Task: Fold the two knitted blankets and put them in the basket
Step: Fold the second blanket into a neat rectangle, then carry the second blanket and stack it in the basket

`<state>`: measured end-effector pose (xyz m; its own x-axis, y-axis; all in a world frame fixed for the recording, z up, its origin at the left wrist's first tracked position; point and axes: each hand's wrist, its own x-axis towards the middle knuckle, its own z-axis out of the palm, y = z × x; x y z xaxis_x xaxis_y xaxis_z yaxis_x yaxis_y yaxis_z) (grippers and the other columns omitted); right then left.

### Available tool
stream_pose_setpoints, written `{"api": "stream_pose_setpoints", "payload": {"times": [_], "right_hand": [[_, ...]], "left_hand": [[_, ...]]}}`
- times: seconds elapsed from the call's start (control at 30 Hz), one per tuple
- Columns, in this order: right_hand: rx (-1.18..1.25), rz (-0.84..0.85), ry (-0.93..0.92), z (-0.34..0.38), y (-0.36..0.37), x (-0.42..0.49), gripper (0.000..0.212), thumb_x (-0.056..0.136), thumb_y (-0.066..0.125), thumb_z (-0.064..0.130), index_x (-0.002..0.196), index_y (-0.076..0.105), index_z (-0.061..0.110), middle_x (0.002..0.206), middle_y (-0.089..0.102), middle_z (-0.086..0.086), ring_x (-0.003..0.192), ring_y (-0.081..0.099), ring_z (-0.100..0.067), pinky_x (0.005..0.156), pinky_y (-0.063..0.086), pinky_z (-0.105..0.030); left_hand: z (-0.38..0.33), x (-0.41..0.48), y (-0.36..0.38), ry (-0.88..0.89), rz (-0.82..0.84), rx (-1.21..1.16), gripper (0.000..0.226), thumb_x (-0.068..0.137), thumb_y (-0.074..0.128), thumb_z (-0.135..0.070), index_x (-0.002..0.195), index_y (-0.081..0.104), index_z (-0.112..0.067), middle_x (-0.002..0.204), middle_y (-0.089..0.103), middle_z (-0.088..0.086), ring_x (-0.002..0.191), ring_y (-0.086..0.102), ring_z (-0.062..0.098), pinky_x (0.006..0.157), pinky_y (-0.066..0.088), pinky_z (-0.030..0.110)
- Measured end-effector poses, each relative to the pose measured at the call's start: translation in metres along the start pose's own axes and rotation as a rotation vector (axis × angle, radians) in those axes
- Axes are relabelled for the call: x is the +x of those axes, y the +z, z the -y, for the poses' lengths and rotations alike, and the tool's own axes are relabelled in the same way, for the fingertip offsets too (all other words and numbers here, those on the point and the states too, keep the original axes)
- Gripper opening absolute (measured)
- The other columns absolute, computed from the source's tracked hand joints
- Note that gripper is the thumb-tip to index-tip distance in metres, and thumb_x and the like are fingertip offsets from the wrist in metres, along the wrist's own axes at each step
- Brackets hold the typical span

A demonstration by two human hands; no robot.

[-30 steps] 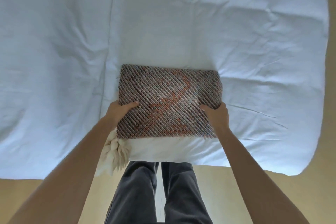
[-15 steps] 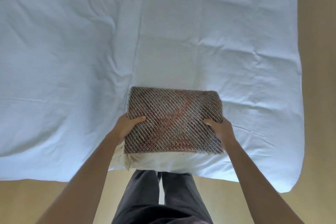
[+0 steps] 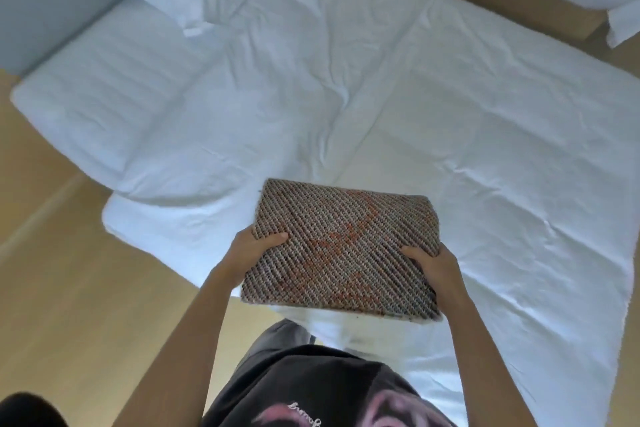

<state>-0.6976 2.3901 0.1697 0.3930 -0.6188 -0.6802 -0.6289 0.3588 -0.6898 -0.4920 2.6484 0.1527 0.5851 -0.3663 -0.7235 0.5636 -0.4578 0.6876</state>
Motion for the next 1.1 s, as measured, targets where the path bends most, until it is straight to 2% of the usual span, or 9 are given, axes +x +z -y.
{"api": "stream_pose_setpoints", "payload": {"times": [0.27, 0.4, 0.5, 0.6, 0.73, 0.87, 0.93, 1.0, 1.1], "right_hand": [[-0.195, 0.307, -0.114, 0.004, 0.017, -0.015, 0.047, 0.071, 0.078, 0.030, 0.112, 0.058, 0.018, 0.099, 0.066, 0.002, 0.085, 0.065, -0.019, 0.061, 0.050, -0.028], [-0.356, 0.497, -0.157, 0.008, 0.047, -0.033, 0.055, 0.066, 0.080, 0.037, 0.112, 0.056, 0.018, 0.101, 0.066, -0.001, 0.088, 0.066, -0.023, 0.071, 0.052, -0.035], [-0.458, 0.621, -0.211, 0.007, 0.078, -0.056, 0.059, 0.064, 0.081, 0.043, 0.112, 0.055, 0.019, 0.102, 0.065, 0.000, 0.089, 0.065, -0.022, 0.073, 0.052, -0.034], [-0.567, 0.736, -0.289, 0.001, 0.110, -0.083, 0.047, 0.068, 0.080, 0.038, 0.105, 0.060, 0.018, 0.096, 0.068, 0.000, 0.083, 0.067, -0.021, 0.065, 0.054, -0.032], [-0.709, 0.884, -0.377, -0.016, 0.153, -0.126, 0.022, 0.070, 0.079, 0.030, 0.085, 0.065, 0.023, 0.085, 0.073, 0.000, 0.074, 0.071, -0.020, 0.069, 0.058, -0.039], [-0.848, 1.014, -0.444, -0.047, 0.191, -0.181, 0.022, 0.071, 0.078, 0.028, 0.085, 0.064, 0.021, 0.083, 0.072, -0.001, 0.074, 0.070, -0.020, 0.069, 0.058, -0.039], [-0.901, 1.078, -0.481, -0.069, 0.208, -0.212, 0.023, 0.071, 0.078, 0.028, 0.087, 0.063, 0.020, 0.083, 0.071, 0.002, 0.074, 0.069, -0.018, 0.064, 0.056, -0.034], [-0.939, 1.146, -0.498, -0.094, 0.223, -0.245, 0.021, 0.072, 0.078, 0.027, 0.086, 0.063, 0.022, 0.080, 0.070, 0.007, 0.072, 0.068, -0.012, 0.058, 0.051, -0.027], [-1.028, 1.241, -0.535, -0.134, 0.239, -0.299, 0.019, 0.072, 0.078, 0.027, 0.083, 0.064, 0.024, 0.083, 0.070, 0.007, 0.076, 0.067, -0.014, 0.061, 0.051, -0.028]], "left_hand": [[0.079, -0.108, -0.005, 0.054, -0.291, -0.229, 0.041, 0.075, 0.078, -0.029, 0.110, 0.063, -0.013, 0.096, 0.074, 0.007, 0.082, 0.073, 0.024, 0.072, 0.059, 0.036], [0.130, -0.169, -0.002, 0.053, -0.425, -0.417, 0.041, 0.077, 0.076, -0.026, 0.110, 0.062, -0.008, 0.096, 0.074, 0.011, 0.085, 0.072, 0.028, 0.075, 0.058, 0.041], [0.163, -0.211, -0.002, 0.069, -0.542, -0.534, 0.037, 0.080, 0.073, -0.023, 0.110, 0.061, -0.004, 0.095, 0.074, 0.013, 0.086, 0.071, 0.030, 0.075, 0.058, 0.042], [0.197, -0.249, -0.001, 0.071, -0.662, -0.647, 0.035, 0.081, 0.072, -0.019, 0.109, 0.061, -0.002, 0.098, 0.072, 0.016, 0.087, 0.071, 0.031, 0.076, 0.058, 0.042], [0.244, -0.301, 0.005, 0.064, -0.824, -0.796, 0.026, 0.081, 0.072, -0.016, 0.103, 0.062, -0.005, 0.092, 0.074, 0.013, 0.081, 0.072, 0.027, 0.063, 0.059, 0.031], [0.300, -0.355, 0.018, 0.053, -0.980, -0.934, 0.022, 0.082, 0.071, -0.015, 0.101, 0.063, -0.007, 0.087, 0.075, 0.010, 0.078, 0.073, 0.024, 0.058, 0.057, 0.027], [0.331, -0.382, 0.027, 0.046, -1.058, -1.000, 0.023, 0.082, 0.072, -0.016, 0.101, 0.062, -0.007, 0.088, 0.074, 0.010, 0.077, 0.073, 0.023, 0.058, 0.057, 0.027], [0.361, -0.410, 0.035, 0.042, -1.122, -1.055, 0.026, 0.081, 0.072, -0.017, 0.102, 0.061, -0.007, 0.092, 0.073, 0.012, 0.079, 0.073, 0.023, 0.062, 0.059, 0.030], [0.405, -0.452, 0.048, 0.047, -1.199, -1.149, 0.029, 0.081, 0.073, -0.019, 0.105, 0.060, -0.009, 0.098, 0.072, 0.014, 0.085, 0.072, 0.027, 0.073, 0.059, 0.037]]}}
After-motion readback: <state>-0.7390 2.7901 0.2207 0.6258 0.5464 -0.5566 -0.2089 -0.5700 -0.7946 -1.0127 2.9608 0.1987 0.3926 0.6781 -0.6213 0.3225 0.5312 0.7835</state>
